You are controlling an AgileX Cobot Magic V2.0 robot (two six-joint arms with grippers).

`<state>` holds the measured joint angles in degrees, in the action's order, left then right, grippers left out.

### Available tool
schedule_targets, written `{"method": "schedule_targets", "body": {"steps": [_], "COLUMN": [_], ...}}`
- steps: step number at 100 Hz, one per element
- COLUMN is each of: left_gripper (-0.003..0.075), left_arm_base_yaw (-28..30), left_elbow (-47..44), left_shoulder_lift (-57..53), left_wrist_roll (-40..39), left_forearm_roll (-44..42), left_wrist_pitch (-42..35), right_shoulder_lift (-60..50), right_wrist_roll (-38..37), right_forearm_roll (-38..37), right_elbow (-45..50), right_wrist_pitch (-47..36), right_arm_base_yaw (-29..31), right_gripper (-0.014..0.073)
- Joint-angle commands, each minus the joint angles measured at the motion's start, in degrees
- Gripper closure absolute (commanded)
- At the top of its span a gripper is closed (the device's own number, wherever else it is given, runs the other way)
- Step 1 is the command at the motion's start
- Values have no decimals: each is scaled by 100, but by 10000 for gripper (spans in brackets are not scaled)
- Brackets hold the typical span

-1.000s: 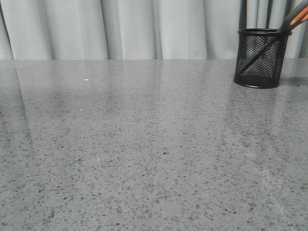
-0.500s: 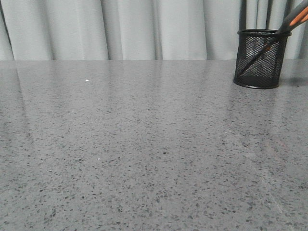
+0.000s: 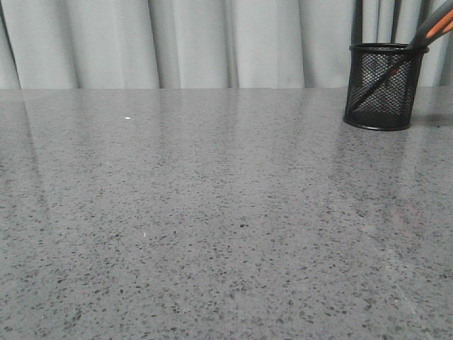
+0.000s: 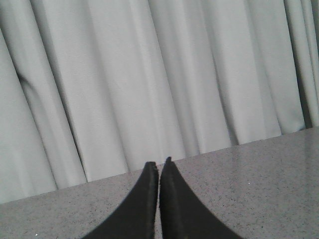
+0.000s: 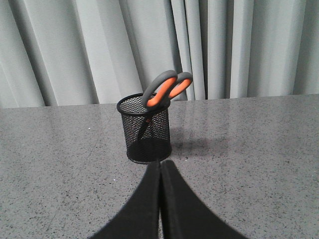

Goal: Put scissors into bucket

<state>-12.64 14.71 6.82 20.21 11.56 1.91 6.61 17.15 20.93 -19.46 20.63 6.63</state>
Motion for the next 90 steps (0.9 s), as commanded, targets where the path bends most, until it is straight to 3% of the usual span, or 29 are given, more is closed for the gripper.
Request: {"method": "schedule_targets", "body": {"steps": [1,73,81,90], "left_gripper": [741,741,741,741], "left_arm_base_yaw": [16,16,24,208], "left_elbow": [138,27,-141,-315], "left_shoulder_lift": [50,50,50,-6], "left_wrist_roll": [-56,-56,-69,-839], "left_forearm_roll": [50,50,-285,-725], "left_wrist_pitch": [-476,-489,-454,-286], "right_shoulder_lift": [62,62,62,62], "right_wrist_roll": [43,43,43,43], "right_forearm_roll": [-21,-21,-21,-21], "right_elbow": [-153,-153,-153,-153], "right_wrist_pitch": [-362,-362,-362,-362], "right_arm_base_yaw": [13,13,13,13], "right_gripper": [664,664,664,664]}}
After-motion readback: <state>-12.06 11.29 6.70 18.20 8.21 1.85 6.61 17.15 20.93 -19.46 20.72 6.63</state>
